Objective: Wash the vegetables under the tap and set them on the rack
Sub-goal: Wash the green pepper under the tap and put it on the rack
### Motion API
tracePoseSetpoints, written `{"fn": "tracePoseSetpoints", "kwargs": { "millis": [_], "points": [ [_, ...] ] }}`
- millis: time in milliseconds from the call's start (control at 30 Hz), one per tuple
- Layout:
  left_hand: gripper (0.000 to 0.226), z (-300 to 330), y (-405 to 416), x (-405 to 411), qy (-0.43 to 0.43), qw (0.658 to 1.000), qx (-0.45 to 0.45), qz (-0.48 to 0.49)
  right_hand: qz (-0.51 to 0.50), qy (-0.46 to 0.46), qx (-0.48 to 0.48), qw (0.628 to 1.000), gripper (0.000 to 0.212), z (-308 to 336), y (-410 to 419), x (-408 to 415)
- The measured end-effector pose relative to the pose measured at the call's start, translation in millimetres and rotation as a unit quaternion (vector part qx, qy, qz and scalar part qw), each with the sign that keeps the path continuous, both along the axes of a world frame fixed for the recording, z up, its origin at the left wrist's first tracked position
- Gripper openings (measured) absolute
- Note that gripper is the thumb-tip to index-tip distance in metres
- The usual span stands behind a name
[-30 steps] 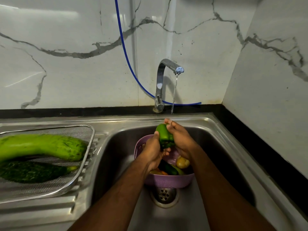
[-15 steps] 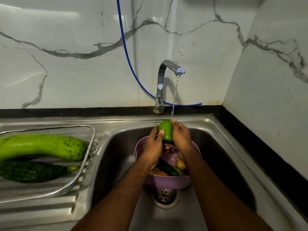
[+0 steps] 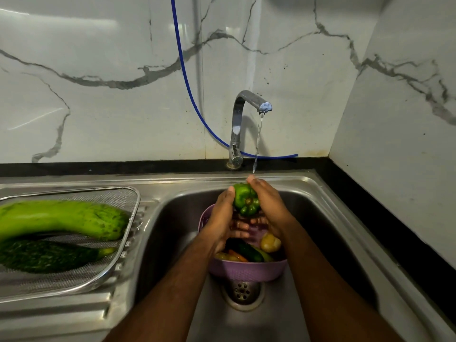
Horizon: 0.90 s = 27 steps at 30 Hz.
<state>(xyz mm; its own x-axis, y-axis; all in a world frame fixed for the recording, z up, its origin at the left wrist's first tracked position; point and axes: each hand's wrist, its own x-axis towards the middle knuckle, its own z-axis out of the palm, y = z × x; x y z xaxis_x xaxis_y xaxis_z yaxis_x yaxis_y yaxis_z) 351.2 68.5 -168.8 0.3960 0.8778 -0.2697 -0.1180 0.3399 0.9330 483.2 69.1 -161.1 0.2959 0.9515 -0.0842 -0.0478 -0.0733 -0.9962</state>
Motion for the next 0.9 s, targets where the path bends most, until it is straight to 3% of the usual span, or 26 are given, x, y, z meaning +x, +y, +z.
{"fn": "tracePoseSetpoints", "kwargs": {
  "millis": [100,200,300,400,567,733,800,833,900],
  "points": [
    [0.047,2,-7,1,-0.005,0.999,0.011,-0.035,-0.061,-0.037,-0.079,0.994,0.061,-3,6,-3],
    [0.049,-4,-8,5,0.008,0.999,-0.004,-0.050,-0.079,-0.044,-0.112,0.990,0.069,-4,9,2],
    [0.062,-8,-4,4,0.047,0.998,-0.018,-0.048,-0.032,-0.046,-0.117,0.992,0.061,-3,5,4],
    [0.070,-7,-4,4,0.070,0.997,-0.027,-0.031,0.019,-0.025,-0.121,0.992,0.039,3,-6,7],
    [0.079,-7,-3,6,0.084,0.995,-0.044,-0.001,0.133,-0.080,-0.114,0.981,0.022,2,-17,13],
    [0.091,-7,3,4,0.119,0.992,-0.026,0.020,0.065,-0.051,-0.055,0.995,0.013,-1,-11,5],
    [0.098,-8,4,2,0.167,0.985,0.034,0.030,0.024,-0.045,-0.058,0.997,0.021,-4,-6,2],
    [0.095,-8,2,1,0.186,0.980,0.067,0.029,0.009,-0.031,-0.067,0.997,0.024,-5,-5,2],
    [0.060,-3,-3,-2,0.175,0.976,0.127,0.024,-0.006,0.020,-0.086,0.996,0.023,-4,-3,1]
  ]
}}
